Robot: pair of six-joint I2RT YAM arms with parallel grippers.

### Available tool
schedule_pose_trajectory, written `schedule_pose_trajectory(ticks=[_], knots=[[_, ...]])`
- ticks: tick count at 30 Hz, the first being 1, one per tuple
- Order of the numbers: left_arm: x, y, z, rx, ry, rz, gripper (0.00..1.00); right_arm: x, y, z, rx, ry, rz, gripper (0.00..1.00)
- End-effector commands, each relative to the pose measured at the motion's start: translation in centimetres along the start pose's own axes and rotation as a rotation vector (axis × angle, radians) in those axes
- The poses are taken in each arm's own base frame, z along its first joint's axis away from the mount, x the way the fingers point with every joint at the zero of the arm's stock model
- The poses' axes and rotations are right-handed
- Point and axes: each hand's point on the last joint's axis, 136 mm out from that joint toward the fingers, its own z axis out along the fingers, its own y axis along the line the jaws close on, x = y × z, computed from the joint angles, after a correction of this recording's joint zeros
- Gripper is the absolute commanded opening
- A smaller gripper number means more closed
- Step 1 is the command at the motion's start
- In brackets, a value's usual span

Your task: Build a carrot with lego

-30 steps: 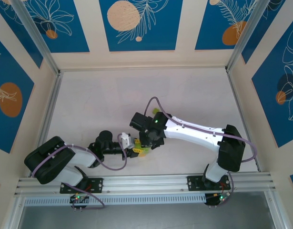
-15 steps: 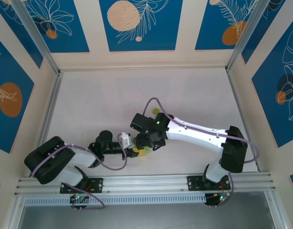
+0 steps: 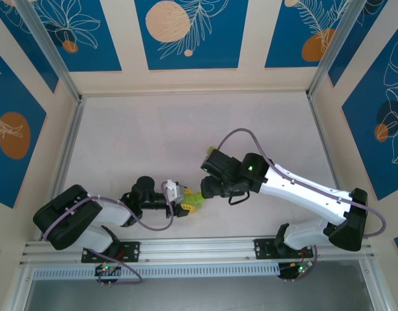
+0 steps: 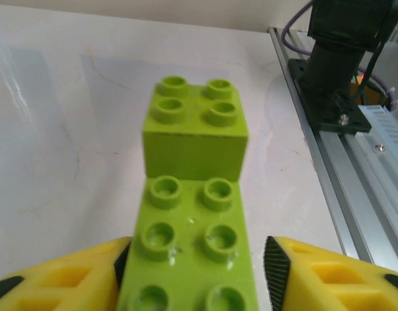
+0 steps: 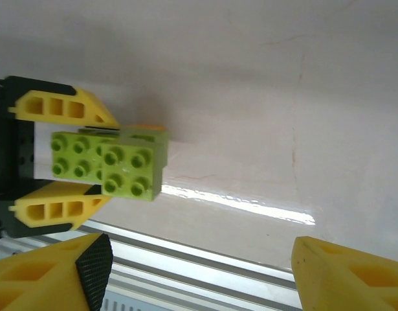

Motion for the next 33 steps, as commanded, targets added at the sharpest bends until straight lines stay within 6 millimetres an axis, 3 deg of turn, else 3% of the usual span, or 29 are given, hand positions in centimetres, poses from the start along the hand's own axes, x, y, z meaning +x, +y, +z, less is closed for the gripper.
schedule_pose_trajectory(ticks=[1, 4, 12, 20, 33], knots=[[0.1, -1.1, 0.3, 0.063, 0.006, 0.017, 0.74, 0.9, -1.5, 0.2, 0.047, 0.023, 0.019, 0.73], [0.0, -1.1, 0.2, 0.059, 0.006, 0.021, 0.99, 1.5, -1.6, 0.8, 0.053, 0.046, 0.021, 0.72], [-0.3, -0.1, -0.2, -0.017, -0.003, 0.033, 0.99, 4.1, -0.3, 3.9, 0.043, 0.133, 0.021, 0.71], [-0.2, 0.2, -0.1, -0.032, 0.002, 0.029, 0.99, 4.8, 1.0, 5.8, 0.055, 0.182, 0.001, 0.71], [0.0, 0.2, 0.1, -0.021, 0.014, 0.022, 0.99, 4.1, -2.0, 6.3, 0.143, 0.187, 0.066, 0.69]])
